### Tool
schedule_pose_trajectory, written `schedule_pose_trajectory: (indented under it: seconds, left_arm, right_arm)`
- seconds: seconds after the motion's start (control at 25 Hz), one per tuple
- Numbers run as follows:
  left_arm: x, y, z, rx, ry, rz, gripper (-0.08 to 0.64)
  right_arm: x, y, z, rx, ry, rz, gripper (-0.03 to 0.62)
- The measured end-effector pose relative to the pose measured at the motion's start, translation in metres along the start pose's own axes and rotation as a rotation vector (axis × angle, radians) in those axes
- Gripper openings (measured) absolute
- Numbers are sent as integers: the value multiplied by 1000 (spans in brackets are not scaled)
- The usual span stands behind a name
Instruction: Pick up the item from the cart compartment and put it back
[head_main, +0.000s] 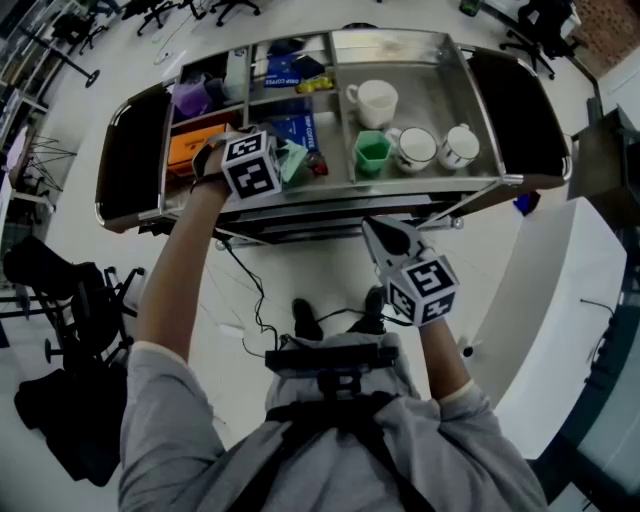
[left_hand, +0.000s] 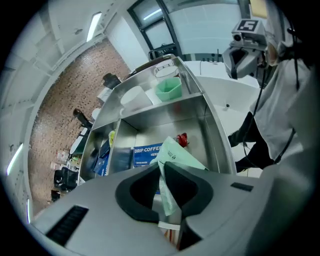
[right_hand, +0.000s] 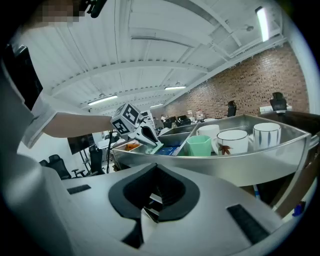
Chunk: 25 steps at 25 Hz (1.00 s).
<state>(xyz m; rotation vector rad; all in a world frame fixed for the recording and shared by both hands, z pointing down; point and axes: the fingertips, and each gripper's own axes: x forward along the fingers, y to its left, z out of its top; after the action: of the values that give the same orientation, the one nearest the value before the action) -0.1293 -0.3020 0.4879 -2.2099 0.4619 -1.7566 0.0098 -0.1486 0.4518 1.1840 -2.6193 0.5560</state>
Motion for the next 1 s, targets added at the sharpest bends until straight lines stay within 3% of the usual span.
schedule_pose_trajectory:
  seconds: [0.36,0.8,1.0]
  left_arm:
    - [24,-27,-4,107,69,-131,49]
    - [36,-35,-9,77,49,-162,66]
    - [33,-34,-5,69,33,-174,110]
  right_arm:
    - [-5,-11,-4,14,3,-24,9]
    - [-6,-12,-6,30,3,-18,9]
    - [-4,-12,-5,29,1,-16,9]
